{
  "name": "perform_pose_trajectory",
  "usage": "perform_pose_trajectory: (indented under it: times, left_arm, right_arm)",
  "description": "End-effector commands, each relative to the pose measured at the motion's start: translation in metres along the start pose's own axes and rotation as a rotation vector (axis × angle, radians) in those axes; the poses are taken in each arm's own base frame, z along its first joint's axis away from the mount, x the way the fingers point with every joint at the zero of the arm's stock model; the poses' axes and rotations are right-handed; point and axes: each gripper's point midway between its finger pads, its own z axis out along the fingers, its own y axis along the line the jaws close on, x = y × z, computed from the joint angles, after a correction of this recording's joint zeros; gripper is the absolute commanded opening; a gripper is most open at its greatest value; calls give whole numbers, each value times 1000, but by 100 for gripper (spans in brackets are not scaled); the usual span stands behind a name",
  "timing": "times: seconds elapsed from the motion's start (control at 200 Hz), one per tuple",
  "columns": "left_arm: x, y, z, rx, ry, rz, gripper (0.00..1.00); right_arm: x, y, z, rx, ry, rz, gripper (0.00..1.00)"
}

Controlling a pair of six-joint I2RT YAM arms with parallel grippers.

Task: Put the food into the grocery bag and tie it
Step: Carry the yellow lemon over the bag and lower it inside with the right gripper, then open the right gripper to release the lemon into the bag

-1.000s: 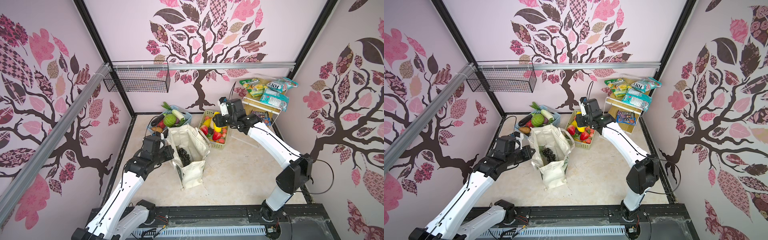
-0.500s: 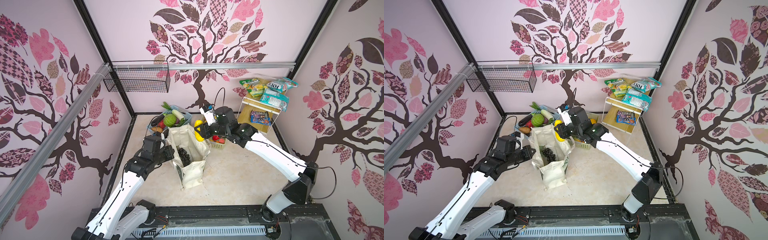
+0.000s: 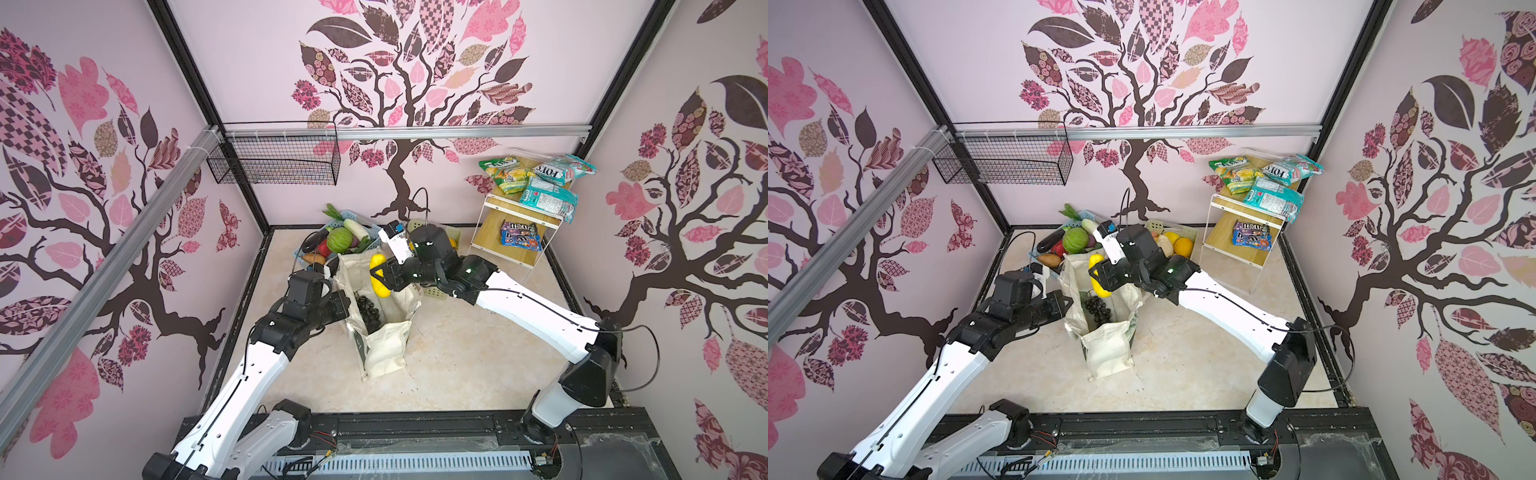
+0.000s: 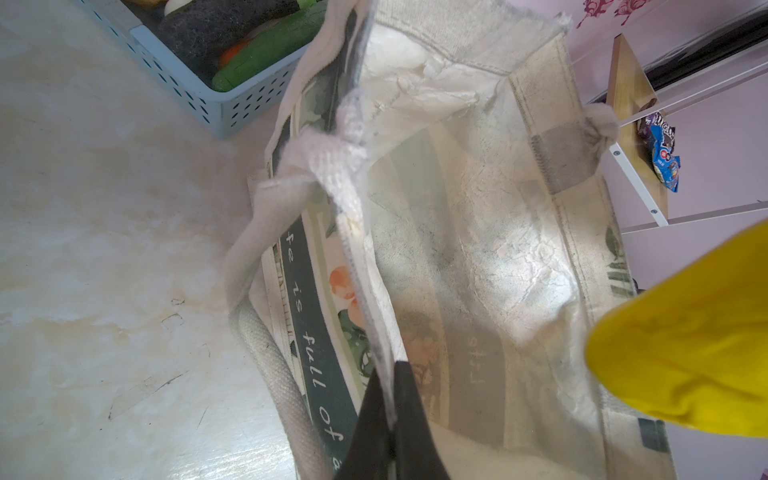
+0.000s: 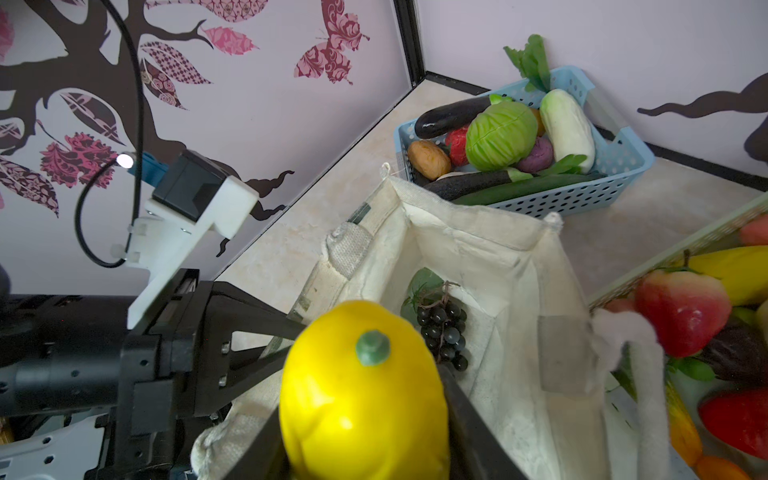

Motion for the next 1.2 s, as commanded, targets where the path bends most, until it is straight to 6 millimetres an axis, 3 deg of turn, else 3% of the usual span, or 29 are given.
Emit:
perform_pose_trajectory:
  times: [0.0, 0.54, 0.9, 1.075, 1.195]
  left_arm:
    - [-11, -14, -13, 35, -29, 14, 2]
    - [-10, -14, -16, 37, -30, 21, 2]
    - [-8, -14, -14, 39, -26, 21, 2]
    - [-8, -15, -14, 42, -24, 24, 2]
    - [-7, -14, -14, 38, -26, 23, 2]
  right_arm:
    - [22, 0, 27, -6, 62, 9, 46]
    - [109, -15, 102, 22, 280, 19, 45]
    - [174, -41, 132, 76, 408, 46, 45]
    - [194, -47, 145, 82, 448, 80, 47]
    - [200, -47, 149, 82, 465, 98, 55]
